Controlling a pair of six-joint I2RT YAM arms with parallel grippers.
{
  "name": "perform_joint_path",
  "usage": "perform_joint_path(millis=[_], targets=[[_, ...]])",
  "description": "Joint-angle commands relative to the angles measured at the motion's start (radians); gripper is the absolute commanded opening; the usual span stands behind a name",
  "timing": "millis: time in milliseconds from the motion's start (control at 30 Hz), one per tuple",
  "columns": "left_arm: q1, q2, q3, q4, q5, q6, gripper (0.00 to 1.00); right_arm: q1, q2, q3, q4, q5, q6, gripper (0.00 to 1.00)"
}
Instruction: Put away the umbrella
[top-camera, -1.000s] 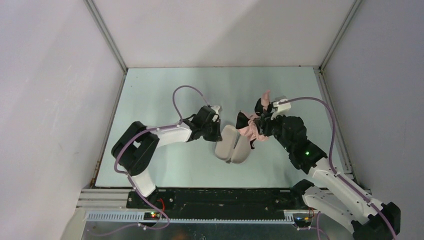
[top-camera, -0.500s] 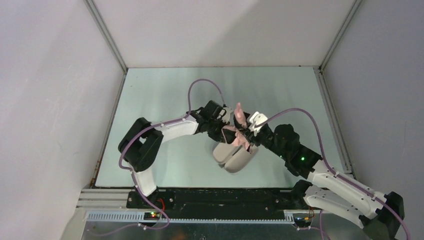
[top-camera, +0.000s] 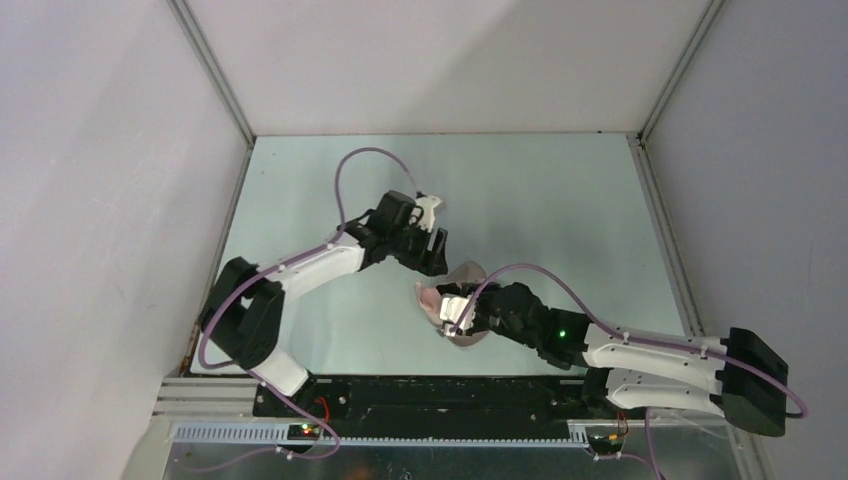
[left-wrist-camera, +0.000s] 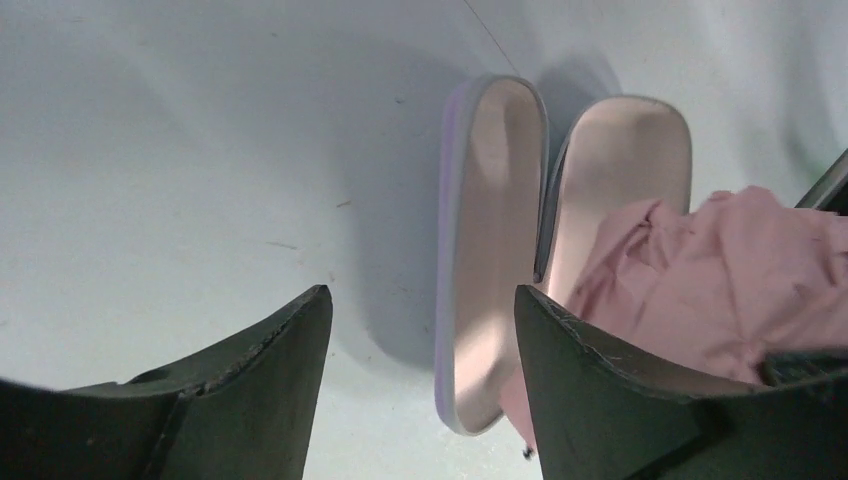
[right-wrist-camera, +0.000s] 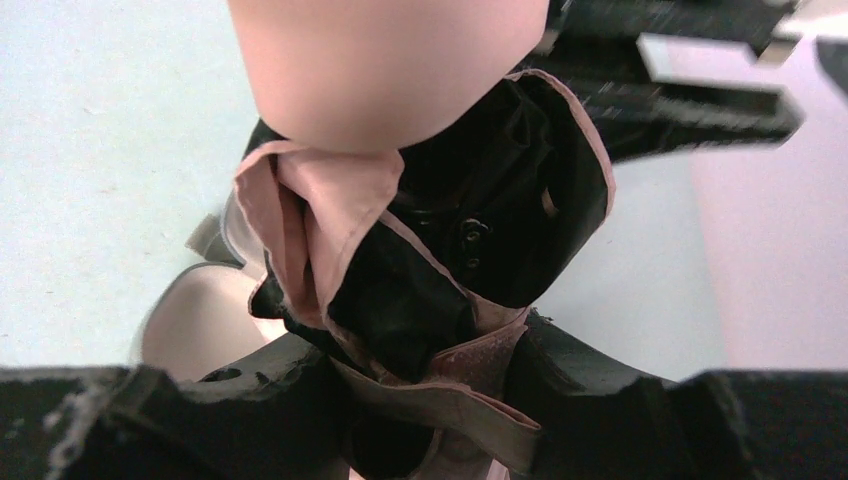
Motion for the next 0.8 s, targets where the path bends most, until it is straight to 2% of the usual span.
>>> perform_joint_path(millis=[0, 167, 333, 400, 433, 500, 567, 767], targets=[[0.051, -0.089, -0.060, 0.087, 0.026, -0.117, 0.72, -0.023, 0.042, 0.013, 0.243, 0.018, -0.130, 0.00], [0.062, -0.109, -0.107, 0.137, 0.020, -0.175, 0.72, -0.073, 0.133, 0.029, 0.308, -0.089, -0.220, 0.00], [0.074, -0.141, -0.120, 0.158, 0.005, -0.195, 0.71, -0.091, 0.268, 0.056, 0.340, -0.095, -0.313, 0.00], [0.074, -0.150, -0.119, 0.156, -0.003, -0.195, 0.71, -0.106, 0.298, 0.056, 0.342, -0.097, -0.321, 0.25], [0.074, -0.153, -0.119, 0.155, -0.004, -0.196, 0.71, -0.108, 0.310, 0.057, 0.344, -0.089, -0.321, 0.72], [0.074, -0.157, -0.119, 0.152, -0.002, -0.194, 0.71, -0.111, 0.309, 0.057, 0.333, -0.083, -0.318, 0.96], [0.075, -0.160, -0.119, 0.150, 0.003, -0.194, 0.71, -0.114, 0.279, 0.056, 0.306, -0.101, -0.298, 0.99], [0.068, -0.179, -0.148, 0.166, 0.028, -0.214, 0.71, -0.106, 0.146, 0.057, 0.164, -0.154, -0.220, 0.99]])
